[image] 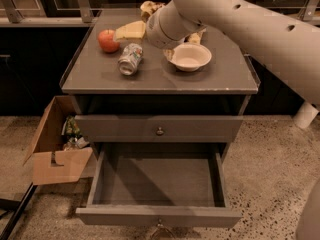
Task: Place 7up can into middle drawer
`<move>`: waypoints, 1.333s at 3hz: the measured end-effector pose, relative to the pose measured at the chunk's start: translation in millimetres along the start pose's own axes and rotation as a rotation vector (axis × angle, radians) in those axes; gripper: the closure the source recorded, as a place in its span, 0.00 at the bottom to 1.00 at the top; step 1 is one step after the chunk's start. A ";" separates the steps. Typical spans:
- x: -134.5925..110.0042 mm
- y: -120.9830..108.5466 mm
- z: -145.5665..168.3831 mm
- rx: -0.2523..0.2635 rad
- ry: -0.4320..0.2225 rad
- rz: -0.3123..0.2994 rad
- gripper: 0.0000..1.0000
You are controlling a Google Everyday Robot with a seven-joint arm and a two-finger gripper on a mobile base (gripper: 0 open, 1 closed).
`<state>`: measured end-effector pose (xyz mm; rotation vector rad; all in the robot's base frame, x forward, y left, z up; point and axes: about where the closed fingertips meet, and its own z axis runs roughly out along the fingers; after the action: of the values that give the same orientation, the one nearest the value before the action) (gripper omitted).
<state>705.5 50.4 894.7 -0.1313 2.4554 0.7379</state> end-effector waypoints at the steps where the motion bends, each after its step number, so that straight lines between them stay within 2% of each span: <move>1: -15.3 2.4 9.9 0.032 -0.038 0.030 0.00; 3: -33.8 10.2 25.4 0.072 -0.018 0.027 0.00; 4: -35.0 8.2 37.5 0.072 0.009 0.036 0.00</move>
Offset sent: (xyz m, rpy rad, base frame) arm 0.0449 0.0194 0.0144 -0.0352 -0.0065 -0.0751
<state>751.2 74.9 892.1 -0.0634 2.4953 0.6645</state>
